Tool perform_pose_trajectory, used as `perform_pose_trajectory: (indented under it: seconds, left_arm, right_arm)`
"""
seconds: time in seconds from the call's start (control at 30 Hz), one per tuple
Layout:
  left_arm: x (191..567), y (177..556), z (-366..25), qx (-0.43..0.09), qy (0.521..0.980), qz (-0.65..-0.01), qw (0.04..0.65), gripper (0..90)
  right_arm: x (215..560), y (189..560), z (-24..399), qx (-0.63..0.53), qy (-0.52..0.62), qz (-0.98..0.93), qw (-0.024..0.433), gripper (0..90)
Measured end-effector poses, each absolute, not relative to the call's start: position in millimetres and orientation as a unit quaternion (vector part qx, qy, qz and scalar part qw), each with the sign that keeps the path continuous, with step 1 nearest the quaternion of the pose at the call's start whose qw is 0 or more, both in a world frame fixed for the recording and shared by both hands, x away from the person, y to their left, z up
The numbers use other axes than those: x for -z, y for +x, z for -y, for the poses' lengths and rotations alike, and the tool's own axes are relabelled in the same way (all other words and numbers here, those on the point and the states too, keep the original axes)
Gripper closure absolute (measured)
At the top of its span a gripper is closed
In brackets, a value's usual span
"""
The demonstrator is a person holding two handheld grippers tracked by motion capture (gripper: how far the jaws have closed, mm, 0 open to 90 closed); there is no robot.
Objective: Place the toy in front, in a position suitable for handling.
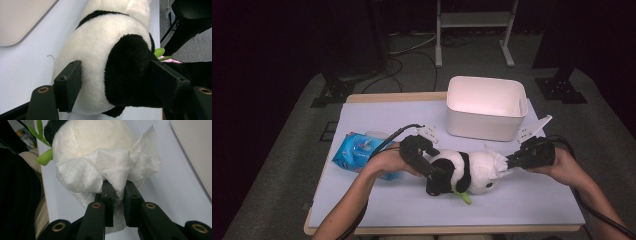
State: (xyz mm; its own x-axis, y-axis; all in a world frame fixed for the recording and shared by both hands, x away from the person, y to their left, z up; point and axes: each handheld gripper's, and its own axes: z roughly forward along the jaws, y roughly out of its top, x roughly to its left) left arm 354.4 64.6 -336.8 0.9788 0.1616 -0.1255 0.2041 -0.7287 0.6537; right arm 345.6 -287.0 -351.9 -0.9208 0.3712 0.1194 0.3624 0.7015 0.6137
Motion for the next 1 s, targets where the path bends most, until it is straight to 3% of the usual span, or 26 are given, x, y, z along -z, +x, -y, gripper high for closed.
perform_pose_trajectory:
  seconds: [0.53, 1.0]
  left_arm:
    - [337.3, 350.7, -53.3, 0.024, 0.931, -0.085, 0.353, 27.3]
    - [338.6, 348.1, -43.7, 0.015, 0.932, -0.074, 0.355, 27.3]
  right_arm:
    - [327.0, 357.3, 236.9, -0.337, 0.141, -0.931, 0.008, 79.7]
    - [327.1, 354.4, 192.6, -0.328, 0.097, -0.94, -0.001, 79.7]
